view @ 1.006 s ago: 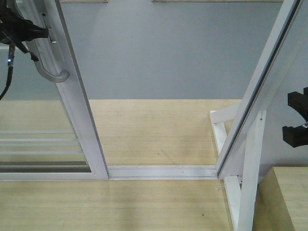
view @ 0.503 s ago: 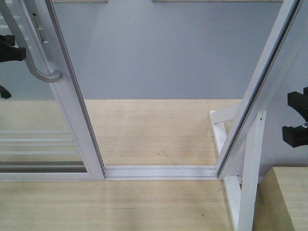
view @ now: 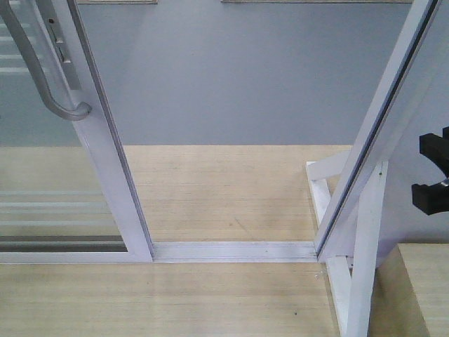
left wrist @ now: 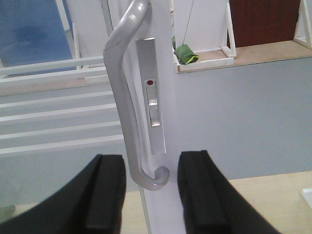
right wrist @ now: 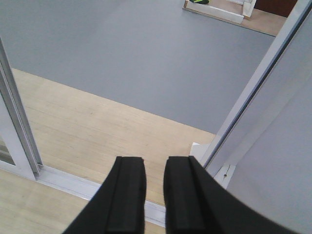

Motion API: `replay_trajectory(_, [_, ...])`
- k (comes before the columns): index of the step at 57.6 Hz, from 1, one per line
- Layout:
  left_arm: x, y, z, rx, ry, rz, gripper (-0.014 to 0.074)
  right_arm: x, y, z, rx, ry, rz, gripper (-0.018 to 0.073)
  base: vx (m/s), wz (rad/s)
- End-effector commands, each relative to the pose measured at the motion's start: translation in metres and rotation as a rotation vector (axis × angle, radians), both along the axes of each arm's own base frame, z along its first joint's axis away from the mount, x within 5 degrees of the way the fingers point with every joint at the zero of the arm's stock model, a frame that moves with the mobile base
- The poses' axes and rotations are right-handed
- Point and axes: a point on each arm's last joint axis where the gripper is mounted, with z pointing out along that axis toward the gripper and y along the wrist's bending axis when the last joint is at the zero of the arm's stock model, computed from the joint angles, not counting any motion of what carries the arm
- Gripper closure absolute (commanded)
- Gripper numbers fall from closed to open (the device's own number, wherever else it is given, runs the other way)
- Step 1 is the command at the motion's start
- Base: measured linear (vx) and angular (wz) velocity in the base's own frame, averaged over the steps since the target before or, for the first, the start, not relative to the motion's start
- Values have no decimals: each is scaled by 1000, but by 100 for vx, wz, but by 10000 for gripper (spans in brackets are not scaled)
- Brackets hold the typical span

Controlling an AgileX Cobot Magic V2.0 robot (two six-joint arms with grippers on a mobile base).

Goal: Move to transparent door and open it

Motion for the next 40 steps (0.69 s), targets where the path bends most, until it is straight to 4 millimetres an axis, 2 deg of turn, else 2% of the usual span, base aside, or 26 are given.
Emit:
replay_trajectory(1, [-1, -2, 17, -17, -107, -13, 206, 2, 1, 16, 12, -105, 16, 327, 0, 0])
replay_trajectory(13, [-4, -2, 16, -14, -111, -14, 206, 2, 1, 16, 12, -105, 16, 327, 0, 0])
replay_trajectory(24, [-39, 0, 9, -94, -223, 2, 252, 2, 1, 16, 11, -105, 16, 327, 0, 0])
replay_trajectory(31, [-66, 2, -6, -58, -300, 9, 336, 2, 1, 16, 11, -105, 16, 327, 0, 0])
replay_trajectory(40, [-99, 0, -30, -3, -351, -17, 536, 2, 1, 16, 11, -105, 16, 327, 0, 0])
